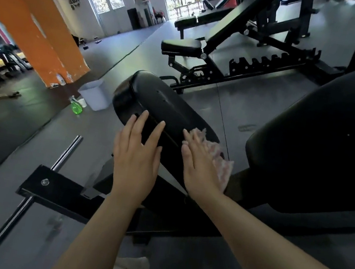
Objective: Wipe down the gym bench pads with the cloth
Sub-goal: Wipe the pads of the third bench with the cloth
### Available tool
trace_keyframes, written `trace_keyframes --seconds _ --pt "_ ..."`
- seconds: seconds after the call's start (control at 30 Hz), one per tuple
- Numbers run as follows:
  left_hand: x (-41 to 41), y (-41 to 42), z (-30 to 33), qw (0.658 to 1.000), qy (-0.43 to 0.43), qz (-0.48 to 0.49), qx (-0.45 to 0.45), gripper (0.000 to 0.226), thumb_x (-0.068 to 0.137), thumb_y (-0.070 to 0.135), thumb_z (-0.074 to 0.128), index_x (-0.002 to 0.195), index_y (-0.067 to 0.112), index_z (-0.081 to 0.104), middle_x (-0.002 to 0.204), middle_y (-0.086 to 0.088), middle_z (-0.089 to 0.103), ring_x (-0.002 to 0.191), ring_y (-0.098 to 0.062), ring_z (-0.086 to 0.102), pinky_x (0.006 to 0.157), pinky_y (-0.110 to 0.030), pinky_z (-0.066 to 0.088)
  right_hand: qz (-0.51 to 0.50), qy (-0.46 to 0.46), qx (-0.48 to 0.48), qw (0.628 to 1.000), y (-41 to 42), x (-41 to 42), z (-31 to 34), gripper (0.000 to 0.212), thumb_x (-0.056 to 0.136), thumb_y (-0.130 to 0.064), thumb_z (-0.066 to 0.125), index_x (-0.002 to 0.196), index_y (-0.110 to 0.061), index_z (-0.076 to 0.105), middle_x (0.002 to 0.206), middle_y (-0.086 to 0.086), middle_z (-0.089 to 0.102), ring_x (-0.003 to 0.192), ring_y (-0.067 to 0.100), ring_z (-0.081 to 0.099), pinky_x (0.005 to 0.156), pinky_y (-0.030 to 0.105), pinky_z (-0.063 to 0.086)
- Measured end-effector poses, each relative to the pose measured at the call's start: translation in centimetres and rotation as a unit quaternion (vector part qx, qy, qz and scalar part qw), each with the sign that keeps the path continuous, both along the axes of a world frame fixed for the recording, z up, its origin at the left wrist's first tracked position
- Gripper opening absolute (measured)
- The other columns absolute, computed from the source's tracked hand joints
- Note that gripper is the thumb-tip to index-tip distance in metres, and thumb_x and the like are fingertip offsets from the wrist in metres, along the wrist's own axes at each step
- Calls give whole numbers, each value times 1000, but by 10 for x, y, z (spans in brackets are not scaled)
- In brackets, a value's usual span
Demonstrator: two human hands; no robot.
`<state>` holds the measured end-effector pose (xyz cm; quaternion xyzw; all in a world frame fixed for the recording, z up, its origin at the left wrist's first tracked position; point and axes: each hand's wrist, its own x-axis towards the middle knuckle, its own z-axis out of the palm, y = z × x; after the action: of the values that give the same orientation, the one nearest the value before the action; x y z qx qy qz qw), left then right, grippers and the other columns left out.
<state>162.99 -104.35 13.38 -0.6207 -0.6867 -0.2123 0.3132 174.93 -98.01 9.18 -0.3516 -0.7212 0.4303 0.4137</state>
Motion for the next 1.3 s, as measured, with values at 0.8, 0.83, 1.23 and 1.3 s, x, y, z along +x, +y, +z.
trace_keyframes --seconds 0.8,0.83,1.23,1.3 --pt "2 17 12 966 -203 -22 157 56 81 7 43 137 7 42 144 -10 41 134 -22 32 111 -40 28 53 -98 100 989 40 -41 66 74 85 -66 7 151 -32 5 159 -11 -2 145 9 -11 116 45 -13" --pt "4 18 13 965 -206 -17 162 53 82 6 44 135 4 45 143 -11 43 132 -23 33 111 -36 26 60 -95 114 987 40 -37 61 79 80 -69 5 150 -33 2 159 -11 -5 145 10 -13 116 46 -12" --pt "-1 19 29 951 -227 -19 210 49 75 -3 37 116 3 64 122 -10 62 113 -19 50 103 -20 31 66 -74 22 995 30 -21 33 80 70 -77 4 141 -45 -8 159 -7 -10 145 12 -16 117 47 -8" --pt "-10 19 39 949 -226 -37 216 46 72 -3 37 105 3 69 110 -9 67 103 -13 51 98 -8 30 78 -68 61 993 28 -26 38 81 72 -77 6 144 -42 -8 159 -11 -11 144 9 -17 118 45 -8"
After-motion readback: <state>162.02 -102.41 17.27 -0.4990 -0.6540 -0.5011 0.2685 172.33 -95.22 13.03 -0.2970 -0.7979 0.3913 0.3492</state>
